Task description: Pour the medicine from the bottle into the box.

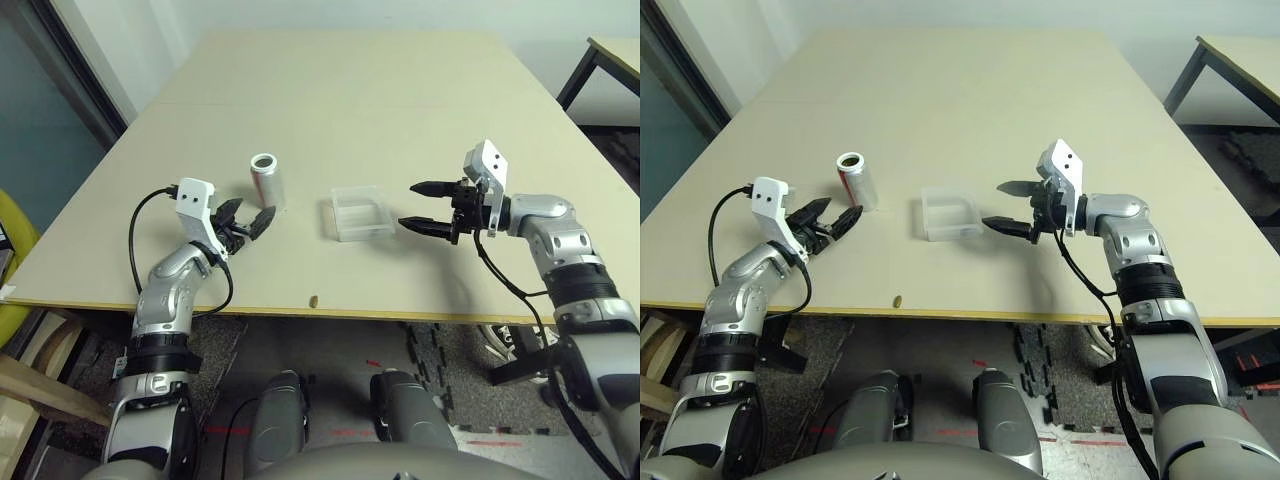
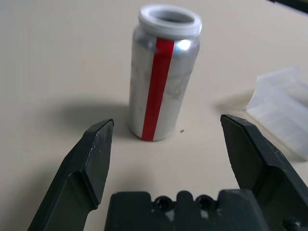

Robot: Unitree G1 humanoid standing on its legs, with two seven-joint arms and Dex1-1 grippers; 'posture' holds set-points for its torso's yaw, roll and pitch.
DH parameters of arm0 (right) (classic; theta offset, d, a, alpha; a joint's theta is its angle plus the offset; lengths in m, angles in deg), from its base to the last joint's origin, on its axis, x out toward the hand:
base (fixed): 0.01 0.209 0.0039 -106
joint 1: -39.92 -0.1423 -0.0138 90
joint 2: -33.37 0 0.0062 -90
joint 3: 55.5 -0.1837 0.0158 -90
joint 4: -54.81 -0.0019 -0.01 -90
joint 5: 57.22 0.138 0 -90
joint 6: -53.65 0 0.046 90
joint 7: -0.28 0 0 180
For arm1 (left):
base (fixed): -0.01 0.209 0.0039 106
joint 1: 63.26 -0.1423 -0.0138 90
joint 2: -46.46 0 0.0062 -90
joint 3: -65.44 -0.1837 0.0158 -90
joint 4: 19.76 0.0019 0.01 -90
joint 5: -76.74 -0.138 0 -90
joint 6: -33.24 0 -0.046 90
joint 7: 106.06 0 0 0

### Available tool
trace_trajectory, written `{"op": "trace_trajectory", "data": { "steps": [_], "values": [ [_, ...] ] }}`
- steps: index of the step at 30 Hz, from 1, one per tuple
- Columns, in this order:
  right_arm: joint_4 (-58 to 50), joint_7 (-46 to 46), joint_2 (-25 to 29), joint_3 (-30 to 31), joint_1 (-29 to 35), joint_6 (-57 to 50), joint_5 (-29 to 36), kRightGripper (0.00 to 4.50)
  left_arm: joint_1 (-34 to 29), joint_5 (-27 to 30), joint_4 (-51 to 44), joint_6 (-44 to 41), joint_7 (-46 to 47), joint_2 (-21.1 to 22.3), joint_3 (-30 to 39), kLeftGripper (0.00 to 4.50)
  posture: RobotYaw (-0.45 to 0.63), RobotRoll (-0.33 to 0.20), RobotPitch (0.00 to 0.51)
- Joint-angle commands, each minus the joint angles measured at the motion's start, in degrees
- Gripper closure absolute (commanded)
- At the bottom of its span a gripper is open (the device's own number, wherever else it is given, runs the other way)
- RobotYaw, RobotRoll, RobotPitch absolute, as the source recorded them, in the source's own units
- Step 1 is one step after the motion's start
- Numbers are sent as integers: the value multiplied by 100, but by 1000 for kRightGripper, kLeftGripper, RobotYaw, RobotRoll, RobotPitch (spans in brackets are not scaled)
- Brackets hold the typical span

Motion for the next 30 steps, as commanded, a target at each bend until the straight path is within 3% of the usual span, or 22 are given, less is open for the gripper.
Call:
{"op": "trace_trajectory", "data": {
  "steps": [1,8,15,30],
  "values": [
    [184,556,-97,-435,-72,-155,253,0,70,206,-122,-96,79,249,317,47,-133,0,36],
    [399,1901,-179,-1246,-76,-143,494,0,458,372,320,-51,61,807,714,47,-128,0,40],
    [562,2913,2,-1782,-23,301,444,0,1262,267,1568,315,-51,1377,879,47,-143,0,43],
    [1016,4053,436,-2228,421,870,344,0,1899,52,3403,1277,-84,1681,850,47,-167,0,58]
  ]
}}
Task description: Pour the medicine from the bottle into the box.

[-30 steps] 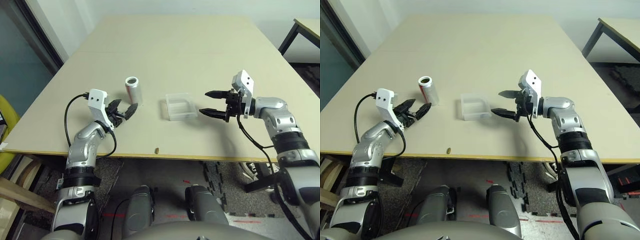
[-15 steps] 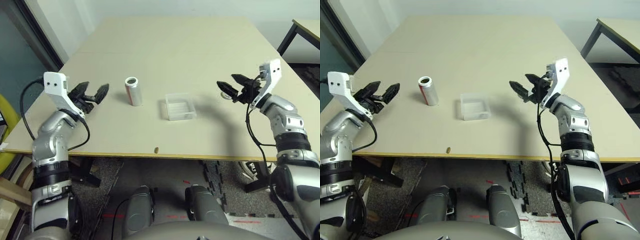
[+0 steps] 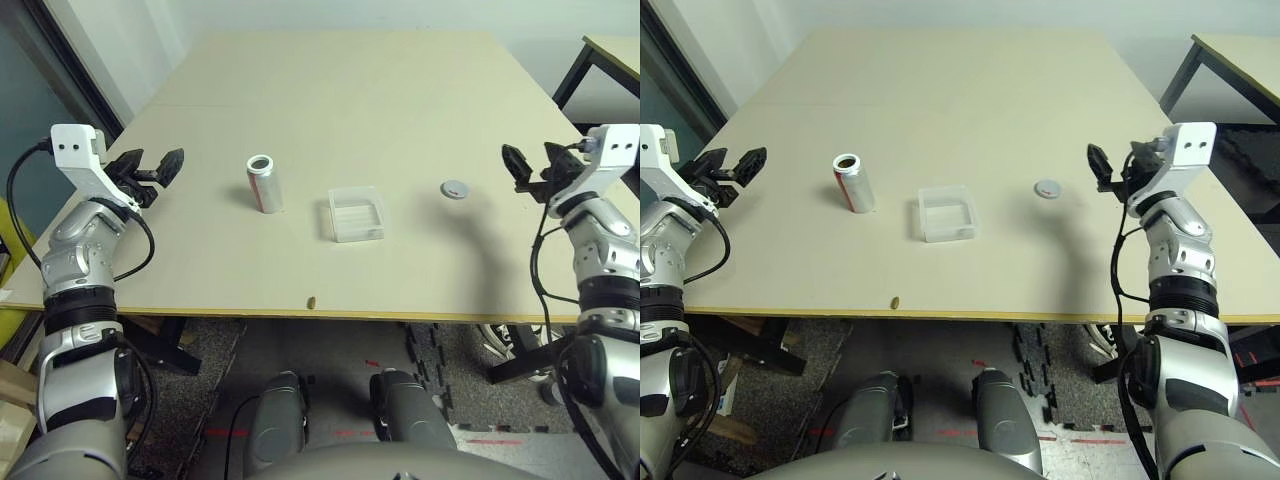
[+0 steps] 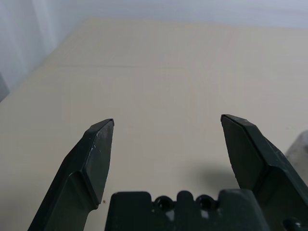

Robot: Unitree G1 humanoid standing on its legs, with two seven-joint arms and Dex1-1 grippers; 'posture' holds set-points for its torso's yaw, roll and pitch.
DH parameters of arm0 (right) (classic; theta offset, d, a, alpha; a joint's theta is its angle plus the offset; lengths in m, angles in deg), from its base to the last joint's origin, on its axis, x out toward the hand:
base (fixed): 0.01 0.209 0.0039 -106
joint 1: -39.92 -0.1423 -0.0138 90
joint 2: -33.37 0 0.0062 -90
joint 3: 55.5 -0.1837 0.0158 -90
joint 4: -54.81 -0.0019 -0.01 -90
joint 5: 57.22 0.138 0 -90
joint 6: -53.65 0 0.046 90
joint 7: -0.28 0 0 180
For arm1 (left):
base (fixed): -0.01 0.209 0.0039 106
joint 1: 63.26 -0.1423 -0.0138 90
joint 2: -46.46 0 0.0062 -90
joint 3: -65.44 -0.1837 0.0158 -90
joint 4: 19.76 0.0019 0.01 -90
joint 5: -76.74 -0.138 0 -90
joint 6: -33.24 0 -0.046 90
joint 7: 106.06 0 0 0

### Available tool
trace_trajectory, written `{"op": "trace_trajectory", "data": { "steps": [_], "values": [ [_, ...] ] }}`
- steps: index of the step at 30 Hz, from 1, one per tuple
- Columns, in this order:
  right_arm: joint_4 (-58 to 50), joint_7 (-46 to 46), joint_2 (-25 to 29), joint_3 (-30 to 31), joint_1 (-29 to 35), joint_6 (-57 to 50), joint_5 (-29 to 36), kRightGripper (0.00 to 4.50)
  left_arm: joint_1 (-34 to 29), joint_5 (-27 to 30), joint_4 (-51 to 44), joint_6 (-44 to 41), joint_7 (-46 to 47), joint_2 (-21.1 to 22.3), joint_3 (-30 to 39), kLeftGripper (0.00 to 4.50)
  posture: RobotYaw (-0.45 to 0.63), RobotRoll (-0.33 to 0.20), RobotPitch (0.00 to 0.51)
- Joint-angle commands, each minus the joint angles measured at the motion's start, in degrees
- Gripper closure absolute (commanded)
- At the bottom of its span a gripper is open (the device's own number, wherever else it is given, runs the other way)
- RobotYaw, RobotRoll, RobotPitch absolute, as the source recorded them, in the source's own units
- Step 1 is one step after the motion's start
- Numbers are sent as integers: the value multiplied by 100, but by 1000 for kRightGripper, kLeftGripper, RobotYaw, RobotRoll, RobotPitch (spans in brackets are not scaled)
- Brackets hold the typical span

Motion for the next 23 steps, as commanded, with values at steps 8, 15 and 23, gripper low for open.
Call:
{"op": "trace_trajectory", "data": {
  "steps": [8,15,23],
  "values": [
    [385,140,172,-141,148,234,-6,0,218,-167,611,399,-24,152,-29,47,-163,0,83],
    [392,138,174,-120,207,236,-26,0,303,-197,743,474,-43,158,-60,47,-159,0,90],
    [364,170,157,-99,204,242,-45,0,521,-264,1134,671,-87,196,-60,47,-152,0,83]
  ]
}}
